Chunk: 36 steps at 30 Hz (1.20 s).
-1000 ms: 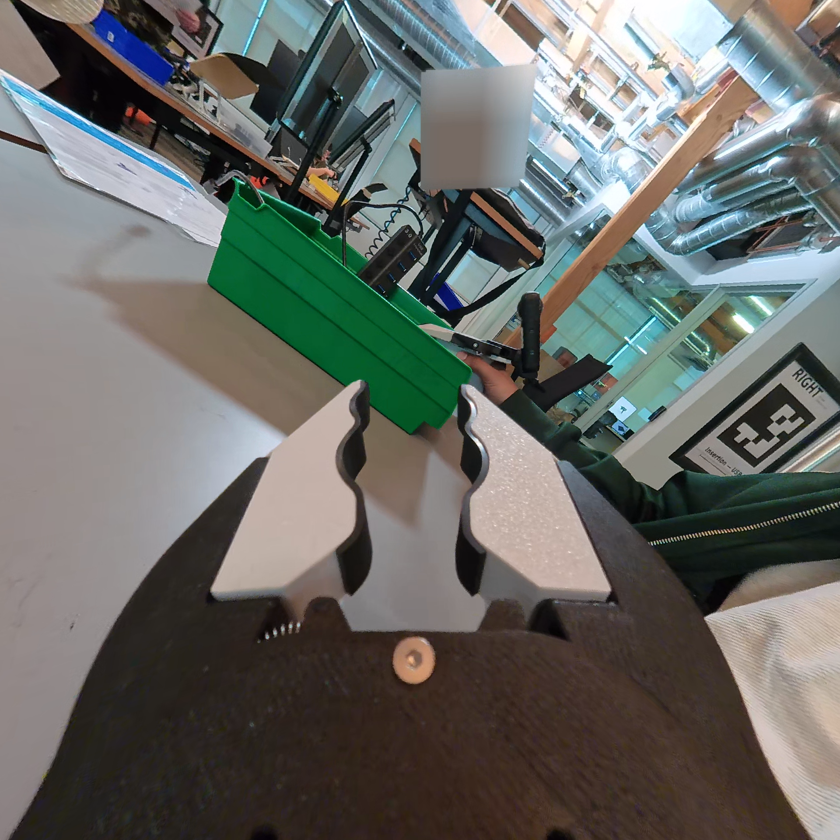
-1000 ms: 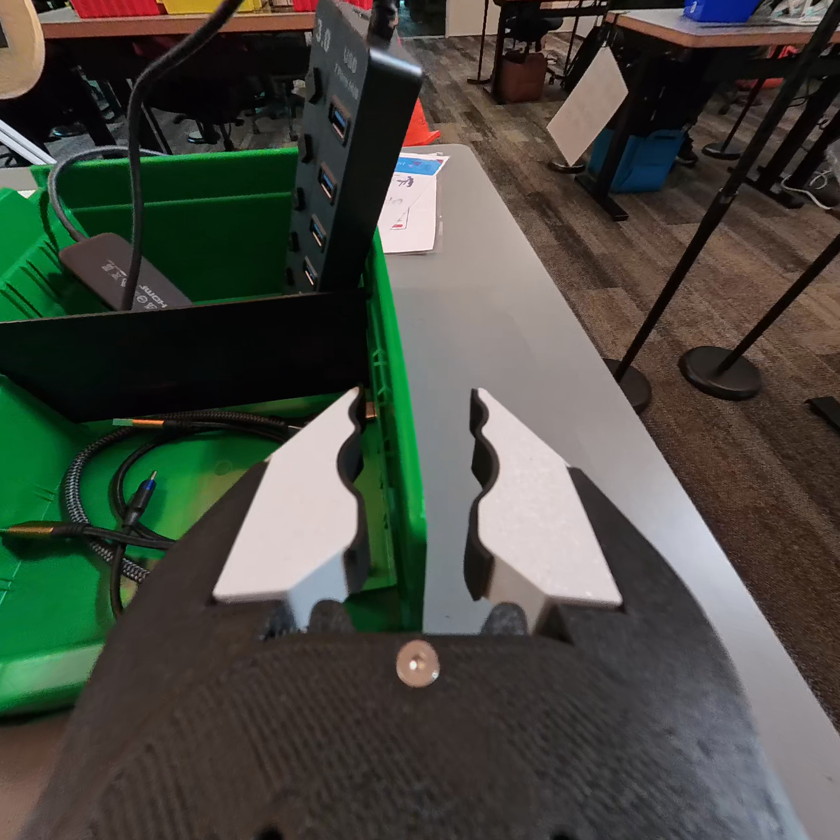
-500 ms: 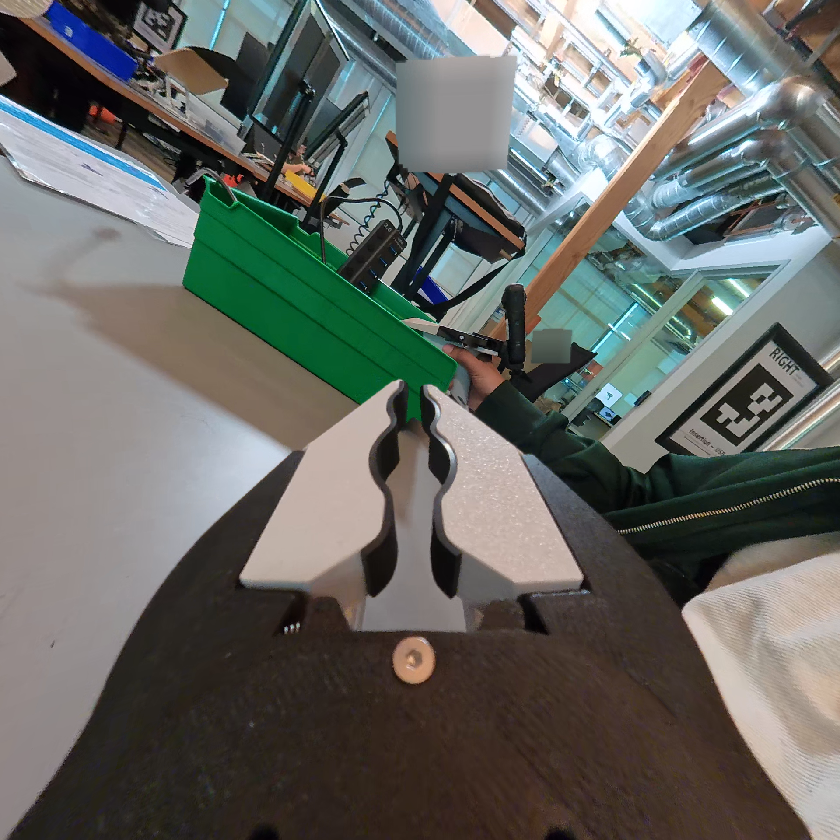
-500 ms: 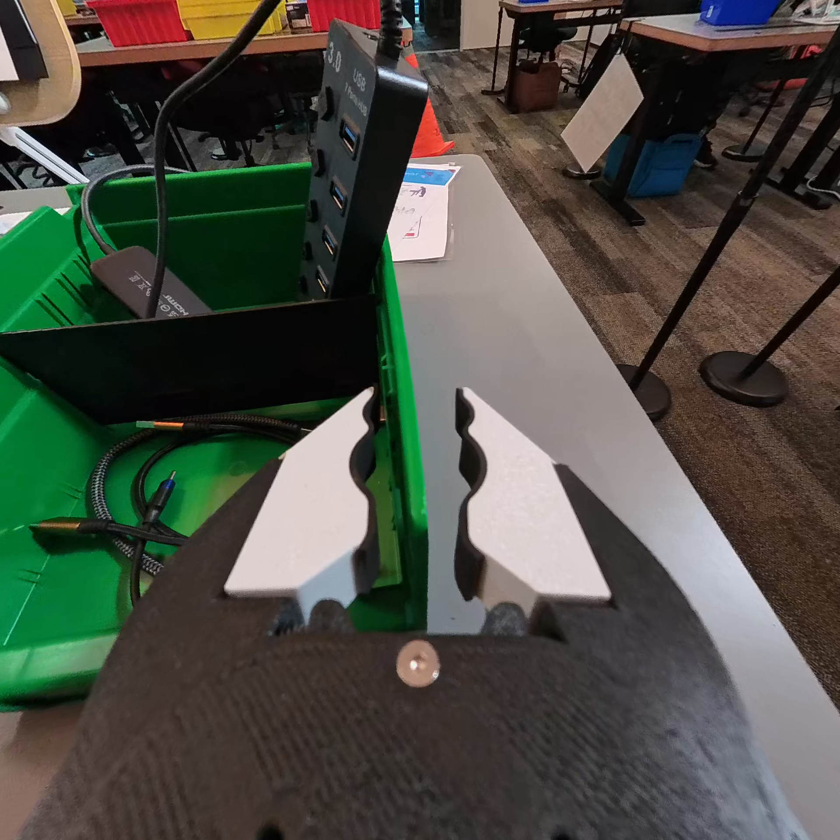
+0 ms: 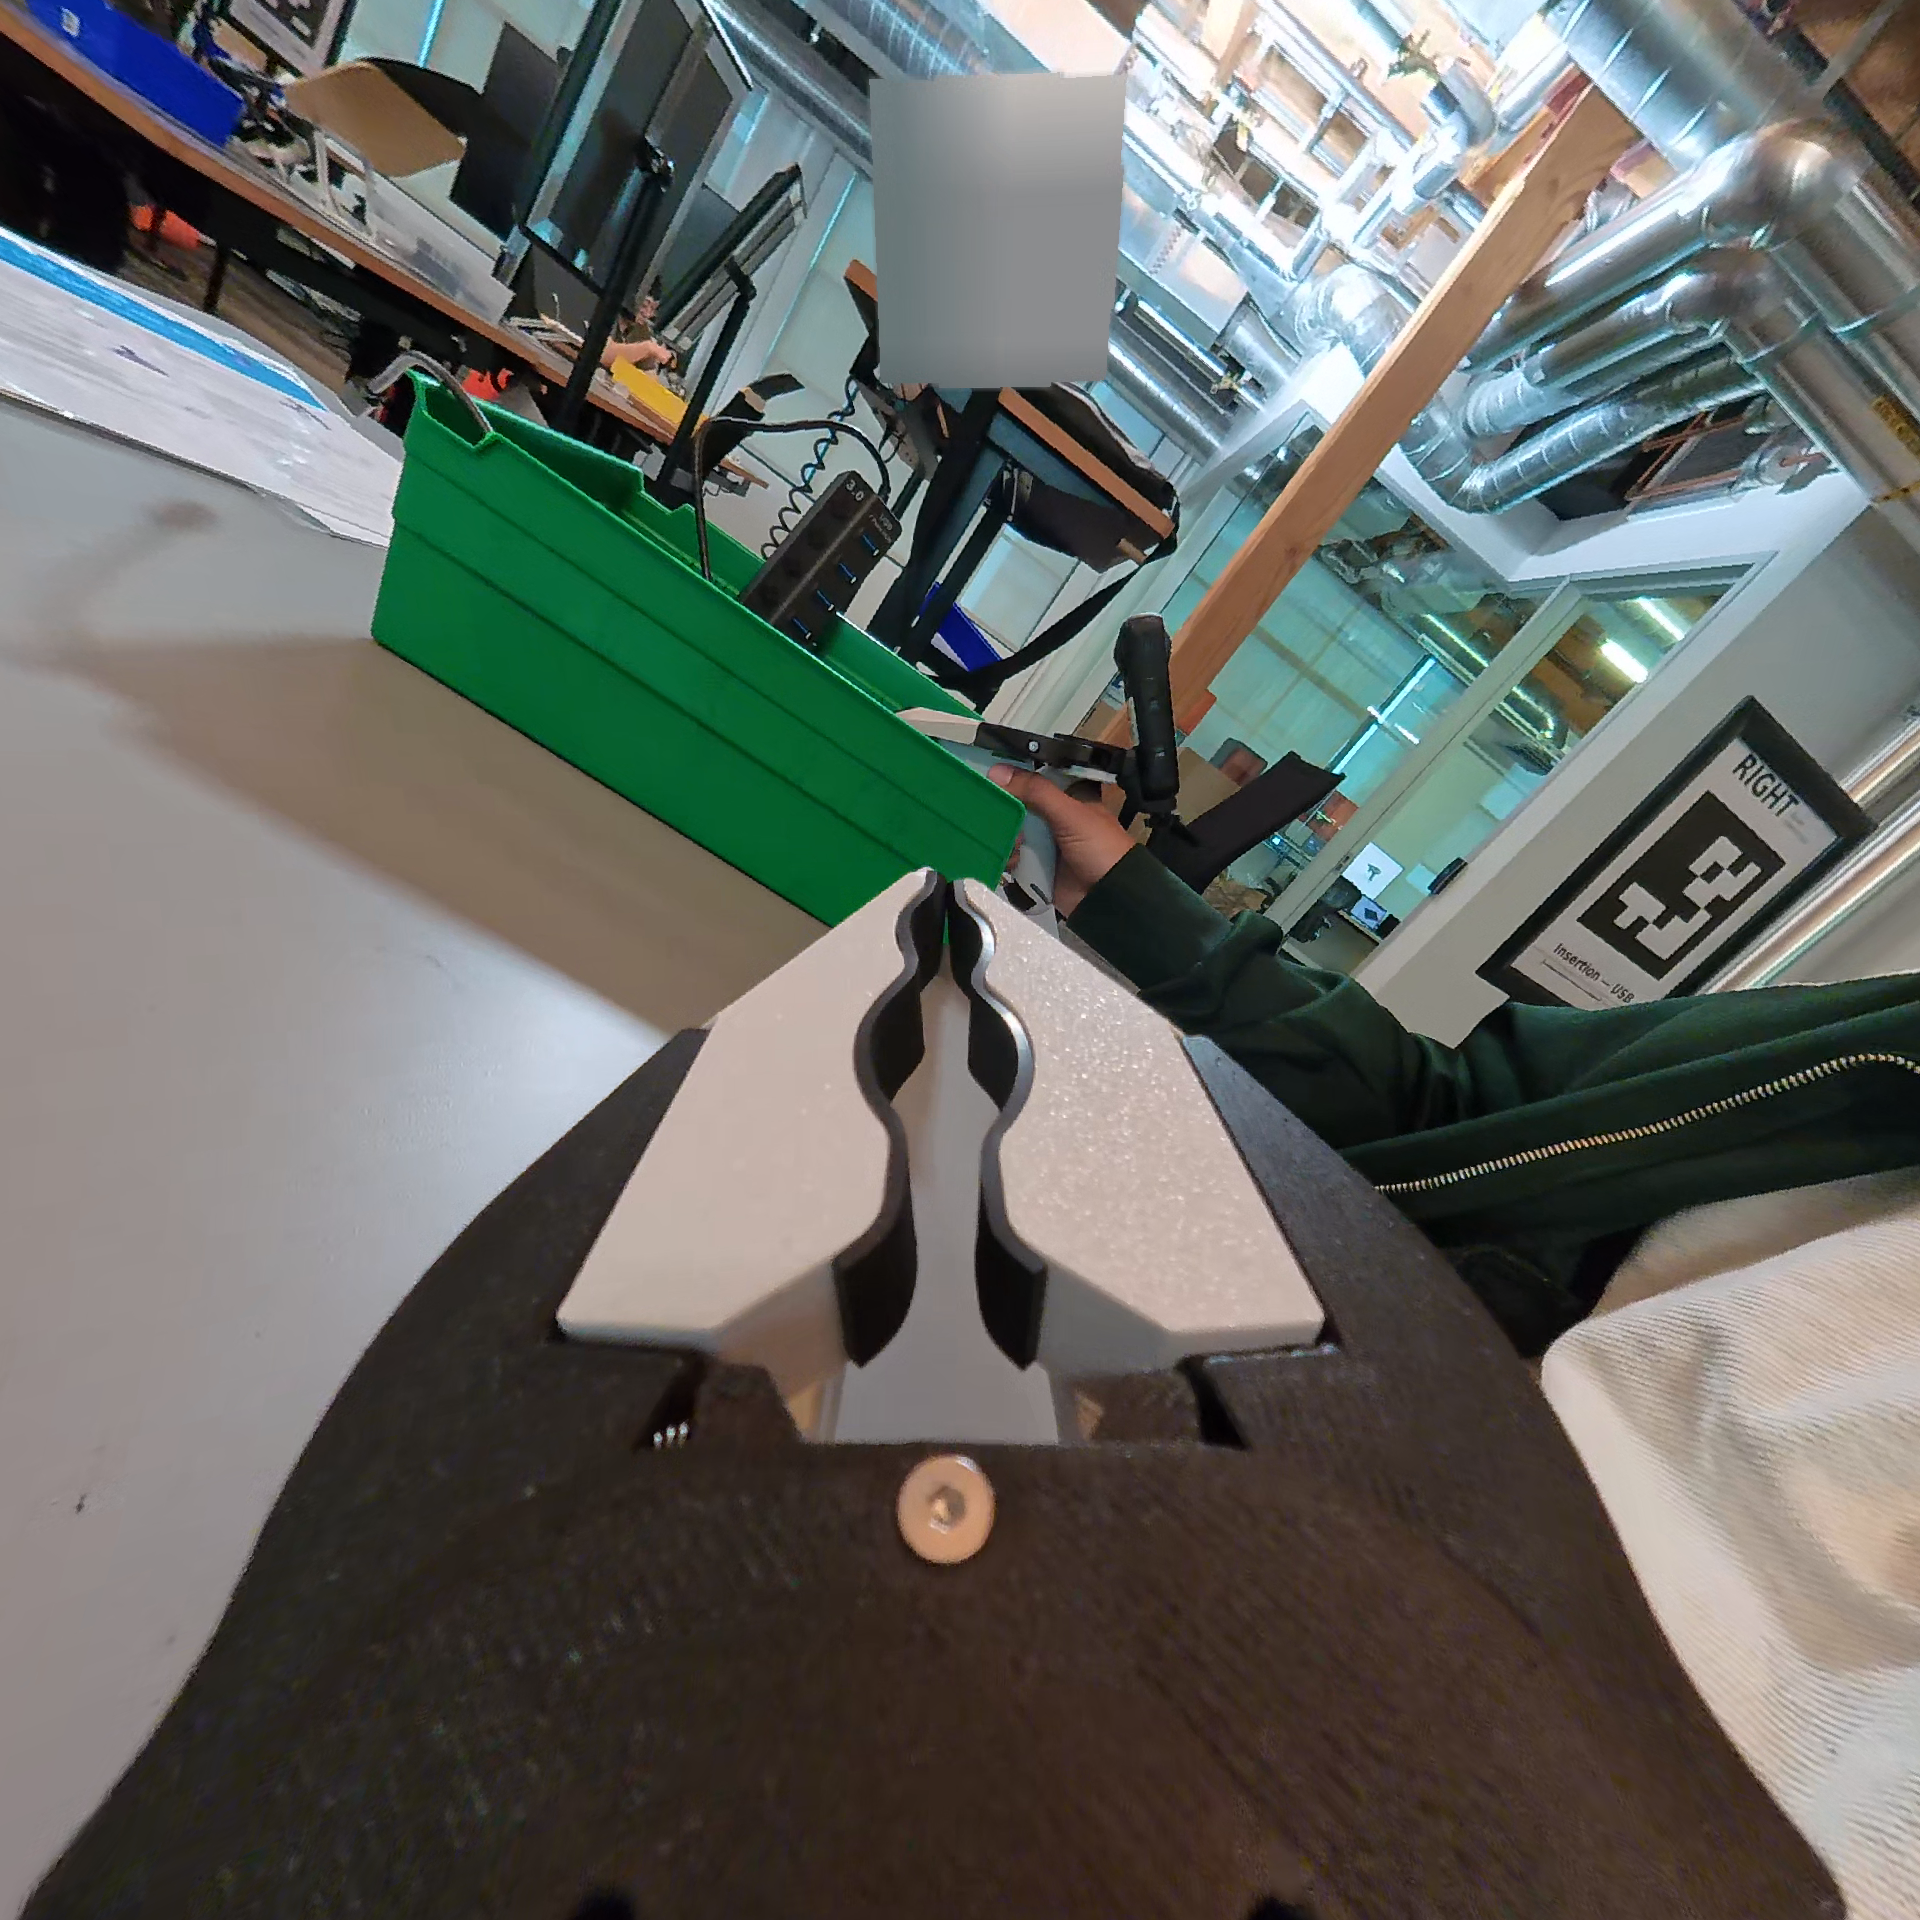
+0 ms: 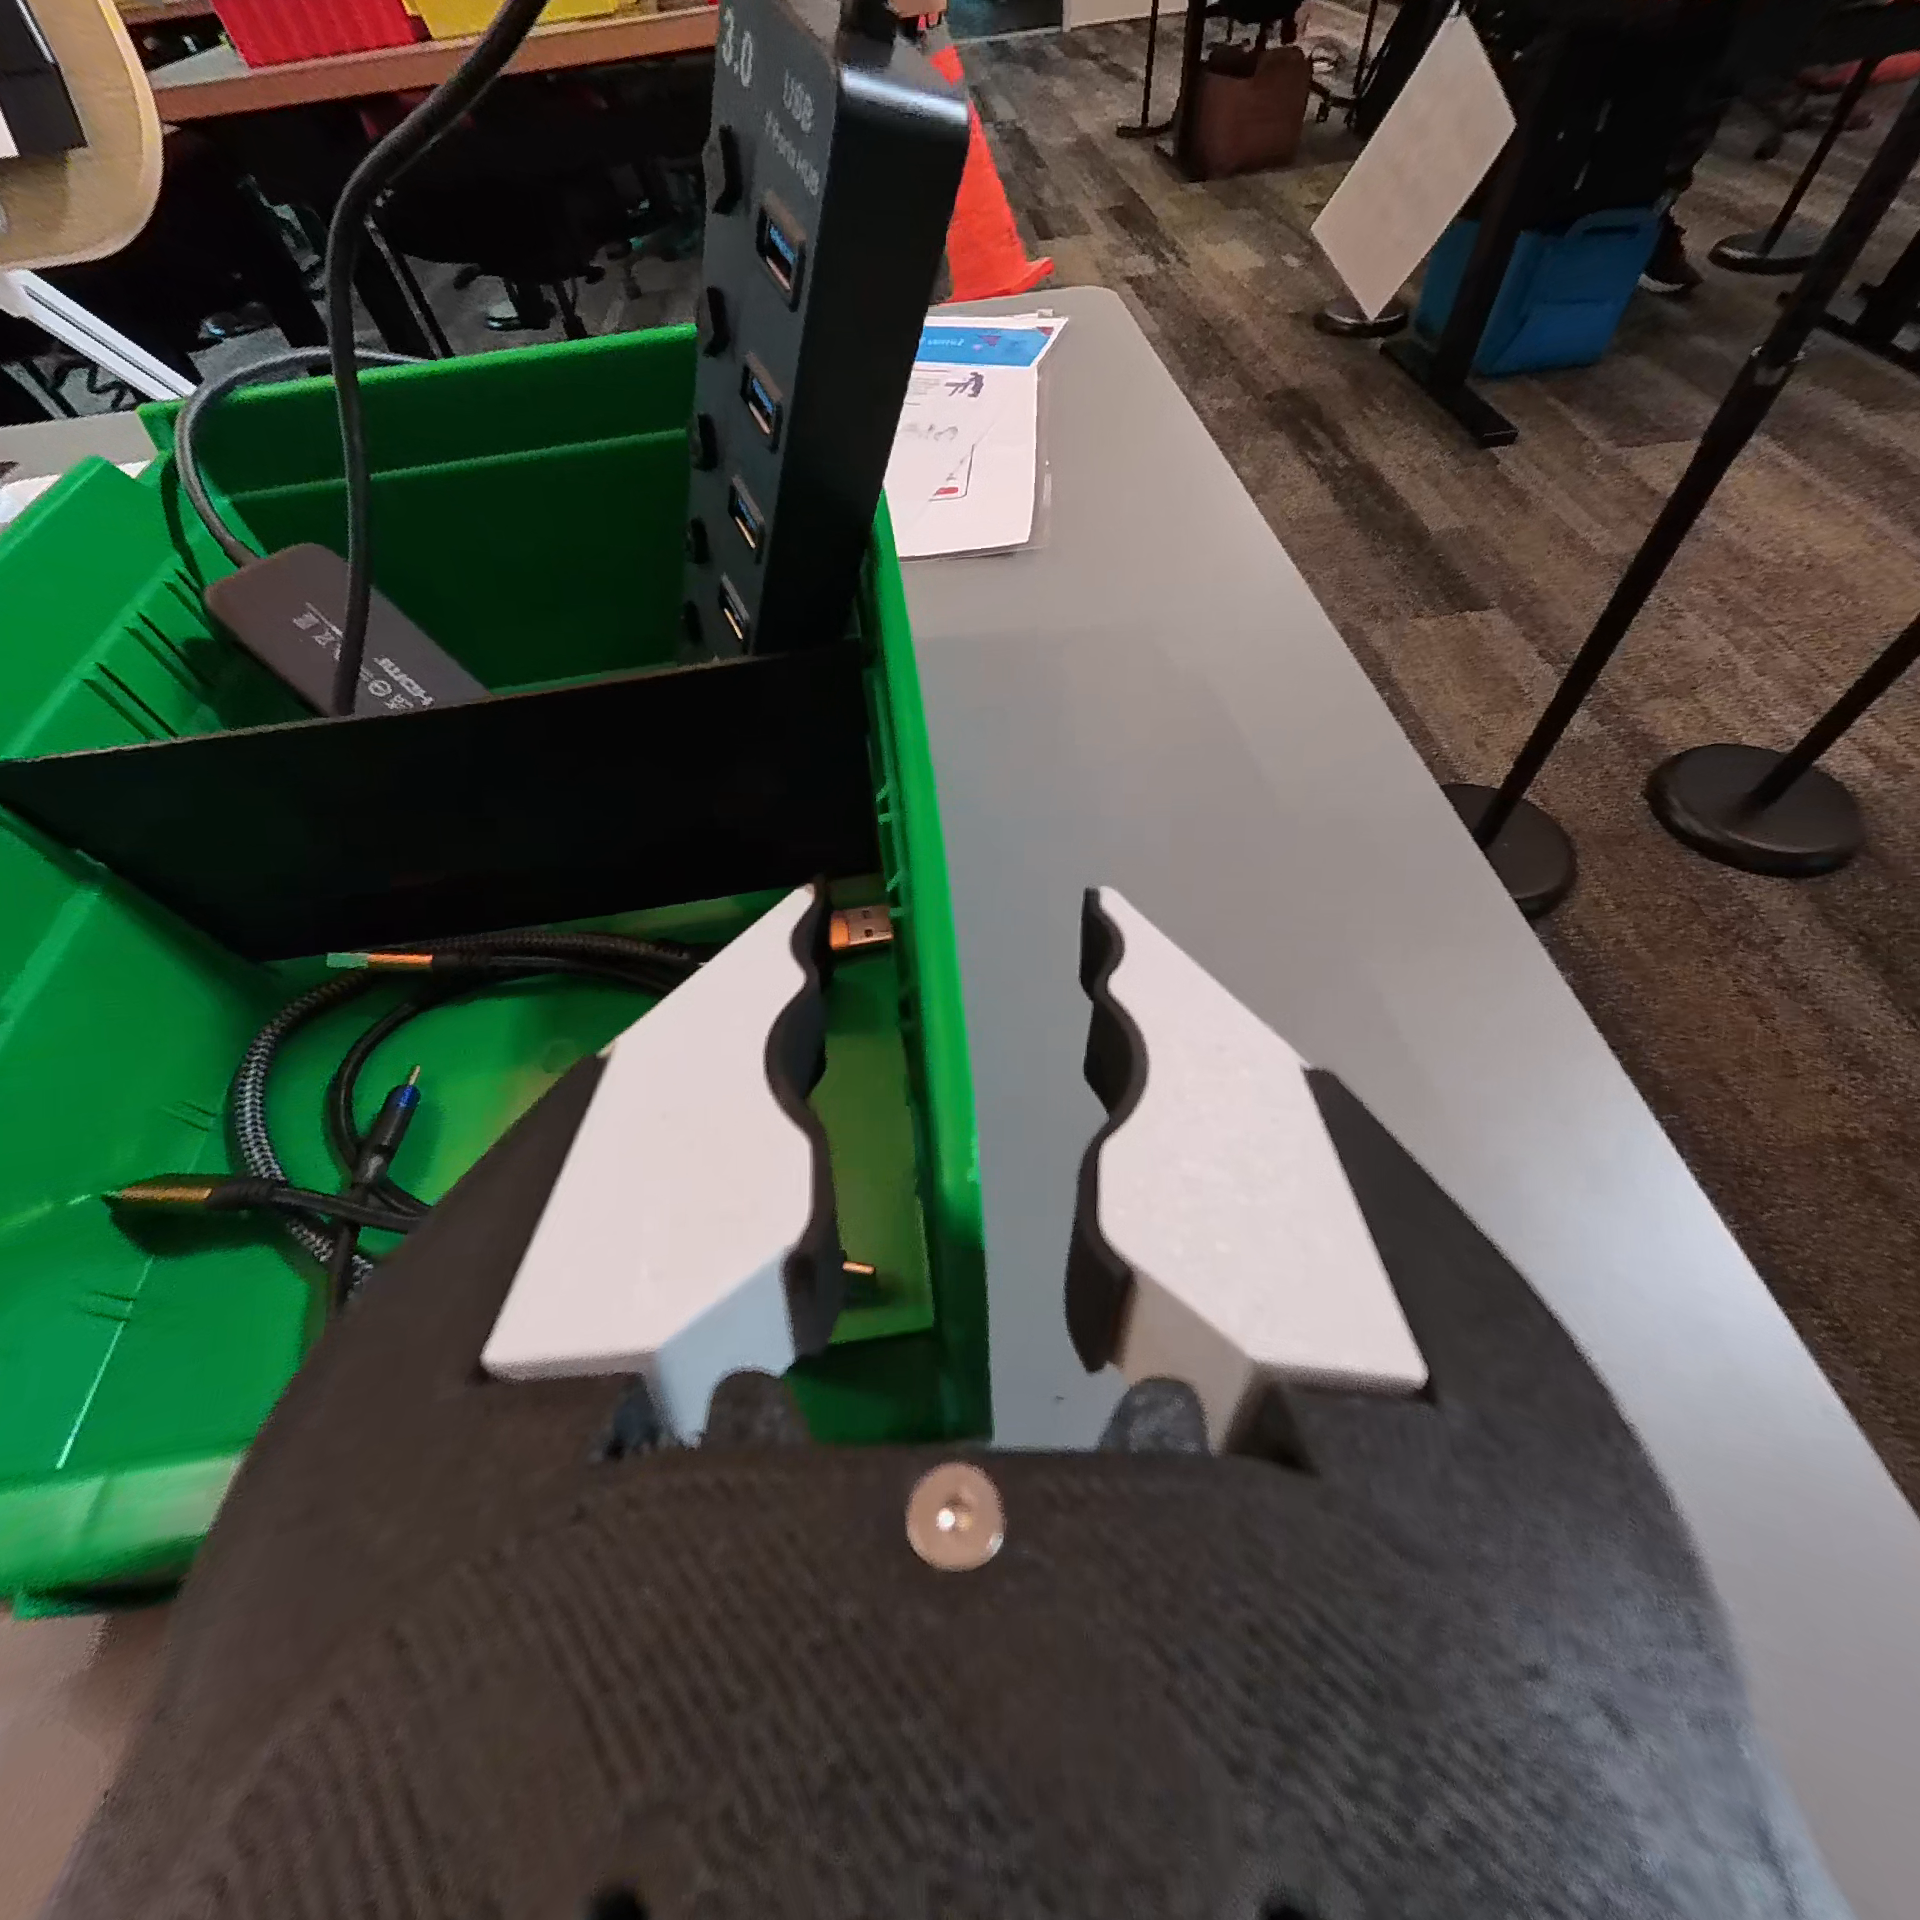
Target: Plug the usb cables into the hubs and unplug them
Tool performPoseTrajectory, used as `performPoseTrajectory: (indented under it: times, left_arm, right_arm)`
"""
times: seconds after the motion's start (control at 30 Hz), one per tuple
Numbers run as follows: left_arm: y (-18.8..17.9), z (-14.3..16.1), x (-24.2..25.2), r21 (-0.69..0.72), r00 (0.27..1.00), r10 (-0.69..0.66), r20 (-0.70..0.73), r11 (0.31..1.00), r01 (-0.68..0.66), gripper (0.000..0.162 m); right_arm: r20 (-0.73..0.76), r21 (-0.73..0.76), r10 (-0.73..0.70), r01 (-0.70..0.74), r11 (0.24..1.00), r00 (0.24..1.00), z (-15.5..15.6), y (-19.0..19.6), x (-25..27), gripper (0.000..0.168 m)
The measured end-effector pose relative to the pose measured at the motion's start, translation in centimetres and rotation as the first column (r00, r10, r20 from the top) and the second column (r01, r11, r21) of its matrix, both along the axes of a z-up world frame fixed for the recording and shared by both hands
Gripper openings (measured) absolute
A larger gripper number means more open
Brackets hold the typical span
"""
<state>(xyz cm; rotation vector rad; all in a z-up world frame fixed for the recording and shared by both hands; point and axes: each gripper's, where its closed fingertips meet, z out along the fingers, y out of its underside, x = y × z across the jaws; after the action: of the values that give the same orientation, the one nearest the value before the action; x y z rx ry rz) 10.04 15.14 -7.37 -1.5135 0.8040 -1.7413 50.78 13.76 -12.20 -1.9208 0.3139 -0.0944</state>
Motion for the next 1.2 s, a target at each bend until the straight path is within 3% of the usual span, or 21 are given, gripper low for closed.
performPoseTrajectory:
  times: [0.87,1.2]
  left_arm:
    - [0.0,0.0,0.1,-0.015,1.000,-0.002,0.006,1.000,0.002,0.015]
    - [-0.1,-0.2,0.2,-0.021,1.000,-0.007,0.003,1.000,0.007,0.016]
  right_arm:
    - [-0.081,0.018,0.093,-0.091,0.996,0.992,-0.5,0.7,-1.4,0.047]
    - [-0.100,-0.030,0.111,-0.115,0.993,0.989,-1.8,1.2,-1.5,0.029]
